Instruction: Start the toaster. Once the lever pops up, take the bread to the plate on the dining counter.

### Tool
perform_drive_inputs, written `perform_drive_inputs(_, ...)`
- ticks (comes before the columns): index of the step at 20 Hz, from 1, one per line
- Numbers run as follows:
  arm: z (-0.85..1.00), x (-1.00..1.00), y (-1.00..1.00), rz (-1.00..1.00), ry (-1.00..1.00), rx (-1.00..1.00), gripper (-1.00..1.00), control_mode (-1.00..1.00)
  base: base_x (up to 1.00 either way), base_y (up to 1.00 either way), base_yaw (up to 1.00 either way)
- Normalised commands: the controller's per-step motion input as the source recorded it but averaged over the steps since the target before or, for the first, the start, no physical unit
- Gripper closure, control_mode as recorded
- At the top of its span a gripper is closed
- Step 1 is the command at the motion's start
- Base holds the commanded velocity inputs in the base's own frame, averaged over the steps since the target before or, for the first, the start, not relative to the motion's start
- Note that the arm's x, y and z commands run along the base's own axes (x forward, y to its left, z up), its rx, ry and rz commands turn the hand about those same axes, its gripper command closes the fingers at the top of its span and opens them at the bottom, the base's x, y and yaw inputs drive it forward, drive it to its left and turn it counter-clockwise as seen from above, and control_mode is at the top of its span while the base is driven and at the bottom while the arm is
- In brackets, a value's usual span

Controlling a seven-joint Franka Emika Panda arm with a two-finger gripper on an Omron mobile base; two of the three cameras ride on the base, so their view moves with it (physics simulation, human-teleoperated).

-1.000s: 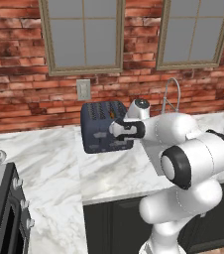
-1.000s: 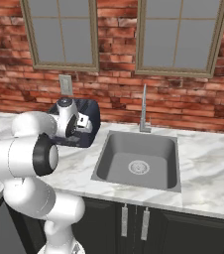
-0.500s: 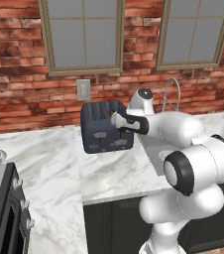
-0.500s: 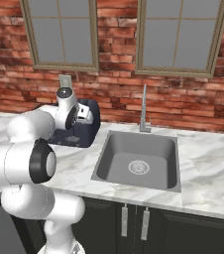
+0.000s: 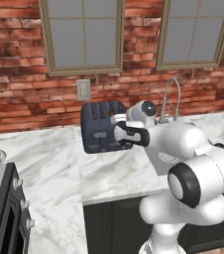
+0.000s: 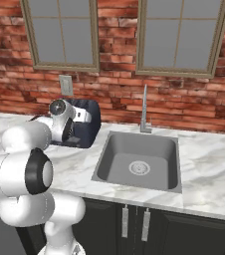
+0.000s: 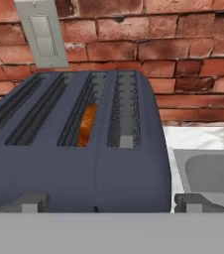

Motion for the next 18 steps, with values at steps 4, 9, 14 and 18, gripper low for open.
perform_drive_inputs(4,0.14,-0.04,0.17,-0.01,-0.13,0.0,-1.0,-1.0,0.0,0.0,0.0)
perform_drive_inputs(9,0.15,0.0,0.21,-0.01,-0.09,0.0,-1.0,-1.0,0.0,0.0,0.0)
perform_drive_inputs(14,0.1,0.0,0.12,-0.03,-0.03,0.0,-1.0,-1.0,0.0,0.0,0.0)
perform_drive_inputs(18,0.06,0.05,0.0,-0.02,0.0,0.0,-1.0,-1.0,0.0,0.0,0.0)
